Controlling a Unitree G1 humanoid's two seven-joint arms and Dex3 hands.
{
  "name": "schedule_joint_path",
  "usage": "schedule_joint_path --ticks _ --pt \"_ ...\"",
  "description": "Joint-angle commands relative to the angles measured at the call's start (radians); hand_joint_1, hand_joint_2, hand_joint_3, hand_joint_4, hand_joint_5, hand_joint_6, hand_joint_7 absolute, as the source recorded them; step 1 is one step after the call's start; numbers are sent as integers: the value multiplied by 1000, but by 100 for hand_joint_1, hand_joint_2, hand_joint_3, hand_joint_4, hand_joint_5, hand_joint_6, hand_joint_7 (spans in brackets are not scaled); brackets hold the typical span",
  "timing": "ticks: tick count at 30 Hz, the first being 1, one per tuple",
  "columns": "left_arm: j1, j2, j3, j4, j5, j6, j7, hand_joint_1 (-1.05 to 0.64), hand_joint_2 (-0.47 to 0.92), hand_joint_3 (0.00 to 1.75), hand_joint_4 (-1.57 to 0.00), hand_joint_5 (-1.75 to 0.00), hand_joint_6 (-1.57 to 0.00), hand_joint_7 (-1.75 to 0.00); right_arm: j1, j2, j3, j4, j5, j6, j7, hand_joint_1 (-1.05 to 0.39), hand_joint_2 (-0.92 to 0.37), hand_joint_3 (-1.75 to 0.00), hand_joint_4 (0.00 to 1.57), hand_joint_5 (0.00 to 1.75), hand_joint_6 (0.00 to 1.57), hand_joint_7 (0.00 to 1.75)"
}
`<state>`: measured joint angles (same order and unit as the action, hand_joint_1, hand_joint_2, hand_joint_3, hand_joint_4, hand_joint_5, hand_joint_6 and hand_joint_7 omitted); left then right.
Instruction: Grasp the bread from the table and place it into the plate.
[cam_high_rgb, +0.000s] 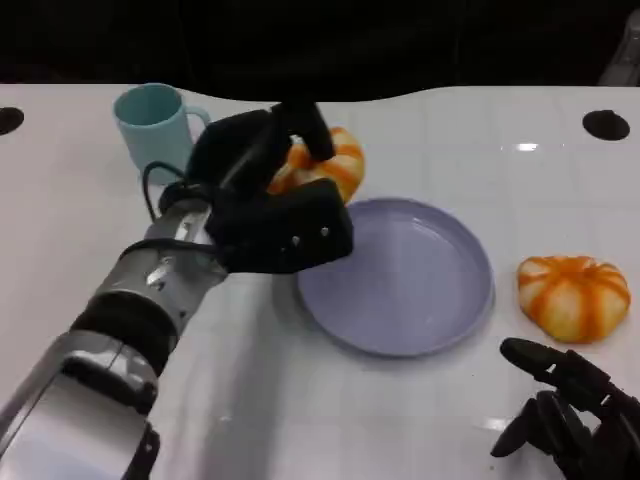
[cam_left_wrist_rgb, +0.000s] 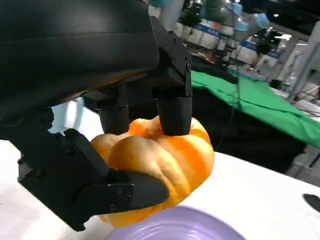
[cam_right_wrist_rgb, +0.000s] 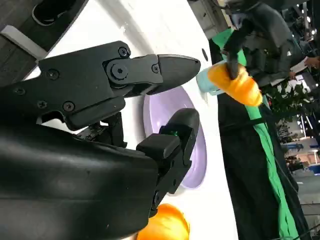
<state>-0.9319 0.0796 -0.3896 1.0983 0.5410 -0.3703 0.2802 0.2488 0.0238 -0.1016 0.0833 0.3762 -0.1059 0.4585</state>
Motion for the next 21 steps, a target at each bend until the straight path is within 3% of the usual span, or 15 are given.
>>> schedule_joint_path --ticks 1,13,17,21 --pt "-54 -37 -33 -2 24 -17 -20 -8 47 110 -83 -175 -66 -175 -1 -20 -10 4 2 -4 1 -75 -92 -30 63 149 93 44" --pt "-95 -116 -109 104 86 -1 -36 -16 52 112 -89 -175 -68 -174 5 -19 -7 -3 -2 -7 -3 -75 -92 -30 64 149 93 44" --pt "-105 -129 -134 129 107 35 -55 -17 55 103 -89 -175 -68 -167 6 -19 -6 -3 1 -13 4 -75 -92 -31 64 149 92 44" --pt "-108 -136 -148 146 121 62 -73 -15 58 95 -87 -175 -66 -174 4 -19 -8 0 7 -10 9 -75 -92 -30 64 149 92 43"
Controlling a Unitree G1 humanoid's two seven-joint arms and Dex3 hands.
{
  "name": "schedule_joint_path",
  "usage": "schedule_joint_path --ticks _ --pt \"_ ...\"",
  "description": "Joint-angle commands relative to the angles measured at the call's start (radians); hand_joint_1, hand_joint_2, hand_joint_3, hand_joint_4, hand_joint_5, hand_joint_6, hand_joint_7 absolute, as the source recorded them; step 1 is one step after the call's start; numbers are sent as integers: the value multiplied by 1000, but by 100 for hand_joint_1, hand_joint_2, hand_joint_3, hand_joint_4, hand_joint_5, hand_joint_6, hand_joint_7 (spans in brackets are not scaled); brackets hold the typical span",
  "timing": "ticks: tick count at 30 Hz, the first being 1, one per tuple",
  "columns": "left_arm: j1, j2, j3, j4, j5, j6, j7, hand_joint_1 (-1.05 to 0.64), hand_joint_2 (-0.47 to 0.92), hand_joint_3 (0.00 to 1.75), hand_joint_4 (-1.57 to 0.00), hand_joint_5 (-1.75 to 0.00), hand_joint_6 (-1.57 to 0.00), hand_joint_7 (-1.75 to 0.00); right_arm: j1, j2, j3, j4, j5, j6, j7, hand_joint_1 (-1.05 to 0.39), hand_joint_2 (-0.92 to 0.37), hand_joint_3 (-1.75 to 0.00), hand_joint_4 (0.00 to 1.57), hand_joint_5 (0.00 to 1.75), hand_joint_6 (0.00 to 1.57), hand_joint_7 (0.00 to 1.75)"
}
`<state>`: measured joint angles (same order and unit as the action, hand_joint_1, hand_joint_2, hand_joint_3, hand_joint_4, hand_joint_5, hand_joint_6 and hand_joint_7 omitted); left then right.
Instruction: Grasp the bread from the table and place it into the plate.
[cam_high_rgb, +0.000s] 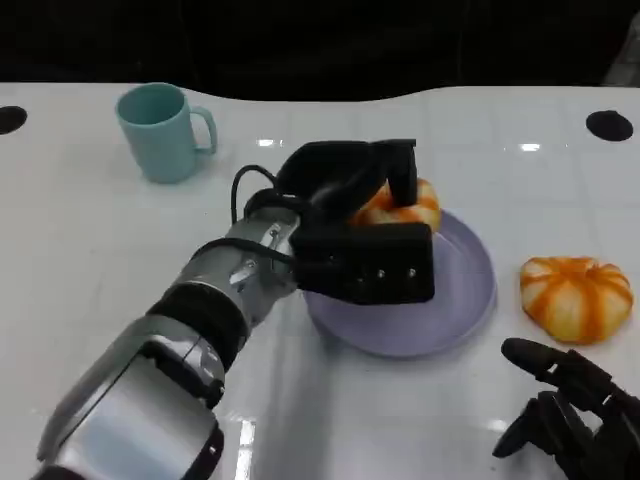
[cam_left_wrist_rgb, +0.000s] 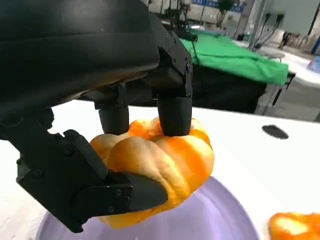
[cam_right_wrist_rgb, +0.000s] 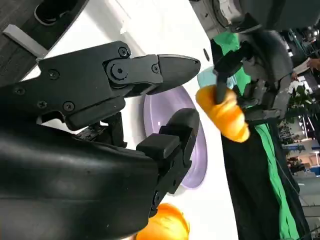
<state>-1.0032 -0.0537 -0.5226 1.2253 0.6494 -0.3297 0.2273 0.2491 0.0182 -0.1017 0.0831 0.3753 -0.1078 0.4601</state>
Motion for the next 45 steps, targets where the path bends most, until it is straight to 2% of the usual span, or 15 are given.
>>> schedule_joint_path --ticks 1,4,6,7,8,9,10,11,13,18,22,29,37,41,45 --pt "-35 -3 -21 24 20 23 -18 -15 58 94 -87 -175 -67 -174 2 -14 -8 5 11 -11 12 -75 -92 -30 64 149 92 43" --pt "-34 -2 -29 30 21 19 -25 -14 59 89 -85 -175 -67 -170 1 -14 -9 7 12 -13 18 -75 -92 -30 64 148 92 43" --pt "-31 -2 -16 35 0 11 -63 -14 64 78 -81 -175 -72 -151 3 -13 -10 6 10 -13 18 -75 -92 -30 64 148 92 43" --pt "-32 -4 -2 37 -21 10 -106 -17 73 59 -72 -161 -74 -106 4 -13 -9 4 10 -13 18 -75 -92 -30 64 148 92 43" --pt "-33 -5 9 38 -35 10 -136 -18 82 42 -66 -142 -76 -74 4 -13 -9 4 10 -13 18 -75 -92 -30 64 148 92 43" --pt "-31 -4 25 38 -56 1 -173 -19 87 33 -64 -132 -78 -57 4 -13 -9 4 12 -12 20 -75 -92 -30 64 148 92 43" --pt "-29 -2 38 38 -73 -9 -200 -20 90 25 -58 -93 -73 -33 4 -13 -9 2 13 -9 20 -75 -92 -30 64 148 92 43" --pt "-27 0 49 38 -86 -16 -221 -21 91 22 -58 -71 -69 -20 4 -12 -9 0 12 -8 18 -75 -92 -30 63 148 92 43" --pt "-23 2 63 39 -103 -27 -249 -26 92 15 -53 -48 -59 -5 4 -12 -9 -2 10 -7 15 -75 -92 -30 63 148 93 43" --pt "-21 9 82 40 -120 -54 -282 -42 92 8 -32 -30 -40 0 0 -13 -11 5 10 -12 17 -75 -92 -30 63 148 92 42" --pt "-22 17 91 33 -125 -71 -297 -54 92 16 -26 -25 -34 0 -2 -15 -11 10 6 -16 18 -75 -92 -30 63 149 93 42" --pt "-13 74 133 -19 -175 -85 -413 -62 92 27 -24 -24 -35 -2 -3 -13 -14 5 11 -1 9 -75 -92 -29 64 148 93 42" --pt "68 165 143 -175 -216 -82 -540 -65 92 29 -27 -25 -41 -4 -4 -15 -14 9 11 -8 12 -75 -92 -30 64 148 94 41" --pt "198 188 259 -345 -399 -36 -667 -61 92 28 -32 -28 -44 -5 -6 -11 -13 16 10 -19 16 -74 -92 -31 62 148 93 41" --pt "378 166 404 -535 -644 45 -751 -60 92 37 -37 -38 -45 -4 -3 -9 -10 5 9 -5 4 -74 -92 -30 62 149 94 41"
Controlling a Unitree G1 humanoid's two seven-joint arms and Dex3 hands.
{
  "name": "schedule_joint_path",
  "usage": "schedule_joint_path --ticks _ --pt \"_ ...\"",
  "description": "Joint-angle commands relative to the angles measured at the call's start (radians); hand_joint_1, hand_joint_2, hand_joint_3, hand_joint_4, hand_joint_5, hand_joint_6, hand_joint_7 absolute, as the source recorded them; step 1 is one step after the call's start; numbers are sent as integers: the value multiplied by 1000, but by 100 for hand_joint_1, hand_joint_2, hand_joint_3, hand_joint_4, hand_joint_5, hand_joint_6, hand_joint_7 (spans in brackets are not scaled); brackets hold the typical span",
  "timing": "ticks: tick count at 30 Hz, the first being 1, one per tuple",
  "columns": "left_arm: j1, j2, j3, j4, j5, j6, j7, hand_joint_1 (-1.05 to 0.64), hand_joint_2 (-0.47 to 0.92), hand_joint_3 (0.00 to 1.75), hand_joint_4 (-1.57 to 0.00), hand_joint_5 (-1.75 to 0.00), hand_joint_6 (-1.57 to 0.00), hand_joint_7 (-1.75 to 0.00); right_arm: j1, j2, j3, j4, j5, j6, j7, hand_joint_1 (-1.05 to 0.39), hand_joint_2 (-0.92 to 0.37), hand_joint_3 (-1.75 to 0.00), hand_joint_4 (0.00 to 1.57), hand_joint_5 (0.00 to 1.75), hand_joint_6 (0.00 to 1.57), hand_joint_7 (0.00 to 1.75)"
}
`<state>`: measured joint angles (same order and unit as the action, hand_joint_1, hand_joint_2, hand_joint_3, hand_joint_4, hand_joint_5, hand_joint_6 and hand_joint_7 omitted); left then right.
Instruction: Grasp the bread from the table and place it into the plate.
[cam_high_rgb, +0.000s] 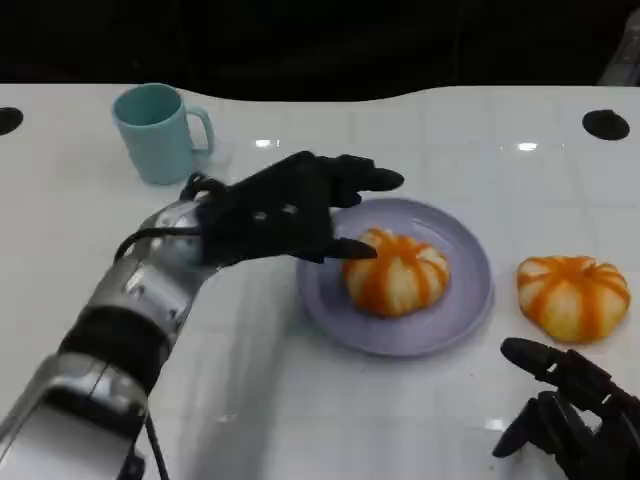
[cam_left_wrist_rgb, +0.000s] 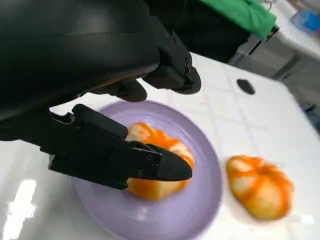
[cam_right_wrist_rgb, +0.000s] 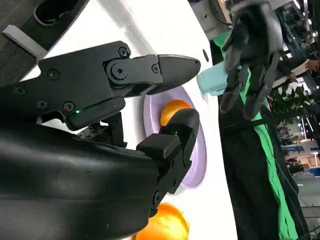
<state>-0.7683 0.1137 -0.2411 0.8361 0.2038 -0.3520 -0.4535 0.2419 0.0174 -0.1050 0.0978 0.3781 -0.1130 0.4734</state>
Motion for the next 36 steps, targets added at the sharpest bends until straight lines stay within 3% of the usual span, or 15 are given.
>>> schedule_joint_path --ticks 1,4,7,8,11,12,14,17,20,25,27,30,36 --pt "187 -14 160 -191 -271 105 -92 -59 92 37 -38 -39 -45 -4 4 -10 -6 -9 4 -1 -9 -74 -92 -30 62 149 94 41" --pt "291 -46 239 -315 -446 224 -136 -63 92 33 -45 -43 -48 -5 2 -10 -8 -7 9 -2 -4 -74 -92 -30 62 149 94 41" --pt "400 -109 307 -435 -587 293 -112 -59 92 34 -61 -53 -58 -9 1 -13 -8 -6 9 0 -4 -74 -92 -30 62 149 94 41" --pt "427 -127 324 -472 -627 319 -103 -57 92 34 -66 -68 -66 -12 0 -14 -7 -5 5 -2 -4 -74 -92 -30 62 149 94 41" --pt "488 -156 352 -569 -699 398 -71 -56 92 34 -69 -80 -71 -14 1 -13 -6 -5 3 -3 -6 -75 -92 -30 62 150 94 41" --pt "520 -169 366 -613 -731 429 -55 -57 92 39 -64 -115 -75 -28 1 -11 -5 -7 4 -3 -6 -74 -92 -30 62 150 94 41" --pt "578 -192 387 -693 -792 488 -23 -58 92 46 -56 -149 -63 -74 3 -8 -4 -7 4 -7 -7 -74 -92 -30 62 150 94 41" --pt "651 -213 406 -790 -854 565 30 -56 92 48 -55 -166 -59 -108 4 -3 -6 -3 11 -12 -2 -74 -92 -30 62 150 94 41" --pt "698 -223 411 -847 -871 598 64 -56 92 51 -56 -173 -58 -122 5 1 -5 -6 8 -14 -9 -74 -92 -30 63 149 95 41" --pt "743 -232 415 -881 -879 631 97 -56 92 52 -57 -175 -56 -127 4 0 -8 -6 13 -4 -6 -74 -92 -29 63 148 95 40" --pt "798 -244 419 -900 -890 655 124 -55 92 52 -69 -175 -58 -149 1 -5 -8 -5 14 2 -2 -74 -92 -29 63 148 95 40" --pt "844 -260 416 -910 -894 667 145 -54 92 52 -74 -175 -56 -162 0 -5 -6 -3 5 -11 -2 -75 -92 -29 62 148 94 39" --pt "877 -271 413 -921 -890 671 160 -52 92 50 -74 -175 -53 -168 0 1 -4 -2 1 -22 -6 -74 -92 -30 63 149 95 40"
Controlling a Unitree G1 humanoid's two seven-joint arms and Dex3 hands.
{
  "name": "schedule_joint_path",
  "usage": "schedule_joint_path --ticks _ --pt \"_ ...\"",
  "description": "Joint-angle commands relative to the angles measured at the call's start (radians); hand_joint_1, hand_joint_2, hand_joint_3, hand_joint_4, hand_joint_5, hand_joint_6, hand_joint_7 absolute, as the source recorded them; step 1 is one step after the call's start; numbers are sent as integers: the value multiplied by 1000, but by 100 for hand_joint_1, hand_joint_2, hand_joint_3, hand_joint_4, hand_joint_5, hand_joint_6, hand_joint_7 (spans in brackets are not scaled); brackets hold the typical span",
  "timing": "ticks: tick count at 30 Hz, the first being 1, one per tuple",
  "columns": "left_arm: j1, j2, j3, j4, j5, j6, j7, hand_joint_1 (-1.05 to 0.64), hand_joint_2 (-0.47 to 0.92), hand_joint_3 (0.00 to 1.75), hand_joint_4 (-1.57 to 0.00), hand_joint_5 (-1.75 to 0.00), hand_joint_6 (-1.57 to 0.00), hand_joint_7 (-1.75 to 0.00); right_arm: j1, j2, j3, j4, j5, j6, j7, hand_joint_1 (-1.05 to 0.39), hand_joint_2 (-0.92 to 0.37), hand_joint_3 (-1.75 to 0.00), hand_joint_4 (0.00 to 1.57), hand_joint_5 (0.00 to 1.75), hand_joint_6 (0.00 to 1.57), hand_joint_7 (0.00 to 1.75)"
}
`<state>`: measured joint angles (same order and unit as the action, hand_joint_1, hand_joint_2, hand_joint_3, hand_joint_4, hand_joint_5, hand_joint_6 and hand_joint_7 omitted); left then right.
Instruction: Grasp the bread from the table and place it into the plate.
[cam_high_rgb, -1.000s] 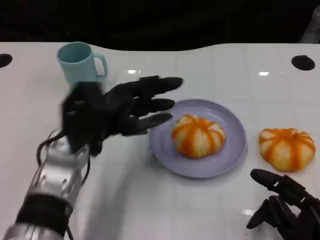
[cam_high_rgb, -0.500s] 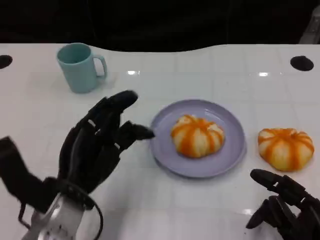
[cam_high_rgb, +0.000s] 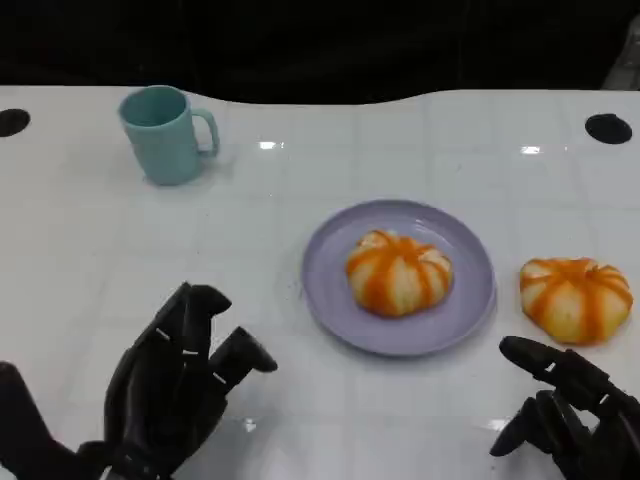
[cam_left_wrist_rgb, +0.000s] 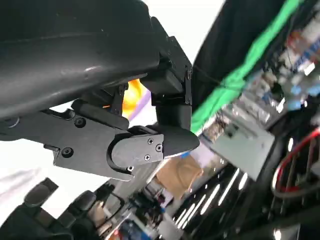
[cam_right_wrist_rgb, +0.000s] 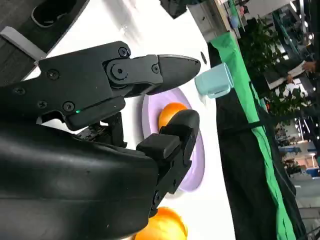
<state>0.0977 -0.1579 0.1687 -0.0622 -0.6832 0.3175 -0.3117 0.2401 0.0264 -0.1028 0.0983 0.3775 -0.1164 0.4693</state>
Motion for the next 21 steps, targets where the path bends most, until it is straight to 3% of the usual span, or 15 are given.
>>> schedule_joint_path --ticks 1,21 --pt "23 5 -2 -30 8 7 27 -52 92 49 -74 -175 -53 -168 4 -8 -4 -9 0 -14 -5 -74 -92 -30 63 149 95 40" --pt "84 17 -37 -83 47 28 65 -53 92 43 -76 -175 -51 -173 9 -19 -7 -14 6 -5 -3 -75 -92 -30 62 148 95 38"
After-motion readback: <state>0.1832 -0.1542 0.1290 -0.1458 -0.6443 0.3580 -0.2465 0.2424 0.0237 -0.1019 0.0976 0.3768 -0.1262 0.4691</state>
